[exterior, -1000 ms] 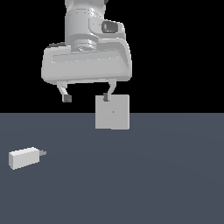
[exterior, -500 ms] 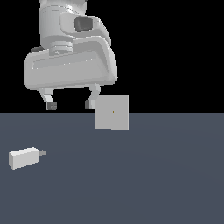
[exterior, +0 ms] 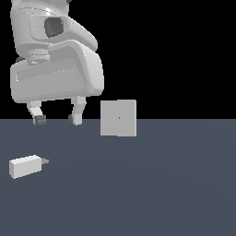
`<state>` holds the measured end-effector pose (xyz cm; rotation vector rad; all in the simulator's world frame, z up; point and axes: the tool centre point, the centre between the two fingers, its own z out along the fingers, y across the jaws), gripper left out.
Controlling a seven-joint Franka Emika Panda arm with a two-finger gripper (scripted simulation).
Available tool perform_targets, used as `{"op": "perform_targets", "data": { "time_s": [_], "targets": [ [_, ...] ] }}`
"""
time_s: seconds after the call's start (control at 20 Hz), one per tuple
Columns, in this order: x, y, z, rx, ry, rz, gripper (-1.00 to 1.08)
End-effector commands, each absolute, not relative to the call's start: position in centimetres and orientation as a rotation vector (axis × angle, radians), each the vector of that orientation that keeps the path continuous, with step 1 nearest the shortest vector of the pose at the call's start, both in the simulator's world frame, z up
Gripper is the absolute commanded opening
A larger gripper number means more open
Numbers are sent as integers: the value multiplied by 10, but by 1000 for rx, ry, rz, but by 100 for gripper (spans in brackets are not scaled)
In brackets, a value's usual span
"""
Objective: Plug the charger into the wall socket.
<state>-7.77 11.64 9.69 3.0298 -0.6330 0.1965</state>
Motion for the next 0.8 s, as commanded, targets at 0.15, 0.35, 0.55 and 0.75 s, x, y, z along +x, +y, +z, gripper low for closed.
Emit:
{"op": "perform_targets", "data": {
  "time_s": [0.15,0.35,0.55,0.75],
  "targets": [
    [-81,132,88,2996,-730,242,100],
    [-83,143,81,2968,-798,273,100],
    [-83,153,74,2942,-858,302,100],
    [-83,160,69,2919,-907,324,100]
  ]
}}
